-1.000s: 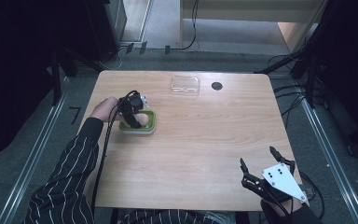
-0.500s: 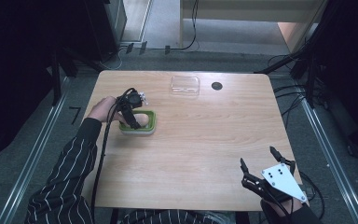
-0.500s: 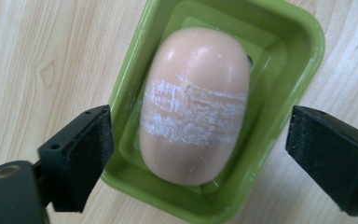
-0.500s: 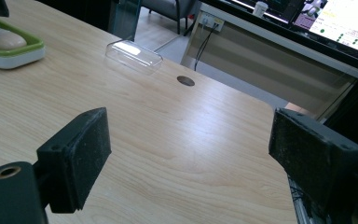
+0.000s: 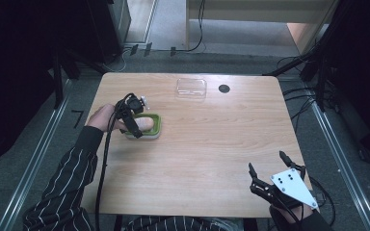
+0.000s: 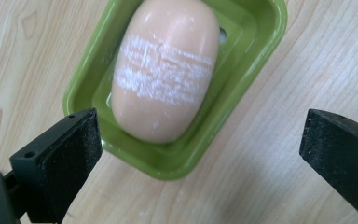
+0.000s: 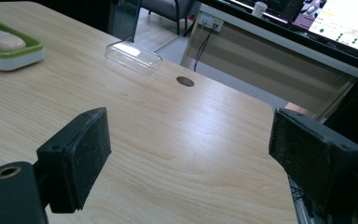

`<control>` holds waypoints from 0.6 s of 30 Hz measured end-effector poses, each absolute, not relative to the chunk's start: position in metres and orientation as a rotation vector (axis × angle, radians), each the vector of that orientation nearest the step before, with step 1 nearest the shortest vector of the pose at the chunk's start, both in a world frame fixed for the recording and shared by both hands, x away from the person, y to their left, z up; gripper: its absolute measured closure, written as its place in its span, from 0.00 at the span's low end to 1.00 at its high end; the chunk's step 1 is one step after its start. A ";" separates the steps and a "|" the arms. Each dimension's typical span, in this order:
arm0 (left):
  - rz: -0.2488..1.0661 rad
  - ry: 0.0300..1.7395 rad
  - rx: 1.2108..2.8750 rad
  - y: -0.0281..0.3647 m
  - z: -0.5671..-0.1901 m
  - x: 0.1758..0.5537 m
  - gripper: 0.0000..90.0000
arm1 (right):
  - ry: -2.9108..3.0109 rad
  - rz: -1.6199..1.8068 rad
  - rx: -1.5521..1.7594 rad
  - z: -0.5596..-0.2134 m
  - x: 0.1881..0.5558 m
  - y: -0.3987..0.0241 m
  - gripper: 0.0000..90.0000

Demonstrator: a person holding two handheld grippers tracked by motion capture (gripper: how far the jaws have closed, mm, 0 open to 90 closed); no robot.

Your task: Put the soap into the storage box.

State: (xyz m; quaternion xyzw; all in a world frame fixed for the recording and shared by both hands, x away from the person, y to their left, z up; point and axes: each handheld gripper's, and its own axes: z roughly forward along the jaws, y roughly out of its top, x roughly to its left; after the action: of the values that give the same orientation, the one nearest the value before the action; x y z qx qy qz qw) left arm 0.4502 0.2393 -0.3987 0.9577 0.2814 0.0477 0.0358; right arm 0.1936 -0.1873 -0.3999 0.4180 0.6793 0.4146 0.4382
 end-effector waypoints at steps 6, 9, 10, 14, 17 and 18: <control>0.122 0.921 2.952 0.239 -0.398 0.438 0.00 | 1.690 1.030 1.038 -0.400 0.193 -0.187 0.15; 0.126 0.935 2.965 0.238 -0.400 0.431 0.00 | 1.689 1.035 1.042 -0.400 0.193 -0.188 0.15; 0.123 0.933 2.965 0.237 -0.401 0.429 0.00 | 1.689 1.034 1.042 -0.400 0.193 -0.188 0.15; 0.125 0.934 2.974 0.237 -0.401 0.420 0.00 | 1.689 1.036 1.043 -0.400 0.193 -0.188 0.15; 0.128 0.937 2.969 0.237 -0.401 0.414 0.00 | 1.688 1.036 1.041 -0.400 0.193 -0.188 0.15; 0.127 0.948 2.965 0.237 -0.401 0.411 0.00 | 1.687 1.035 1.044 -0.400 0.193 -0.188 0.15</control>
State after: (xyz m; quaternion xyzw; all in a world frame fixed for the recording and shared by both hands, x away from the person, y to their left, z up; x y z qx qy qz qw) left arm 0.4111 0.2366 -0.4011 0.9516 0.3043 0.0407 0.0130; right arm 0.1932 -0.1880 -0.3999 0.4197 0.6782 0.4162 0.4366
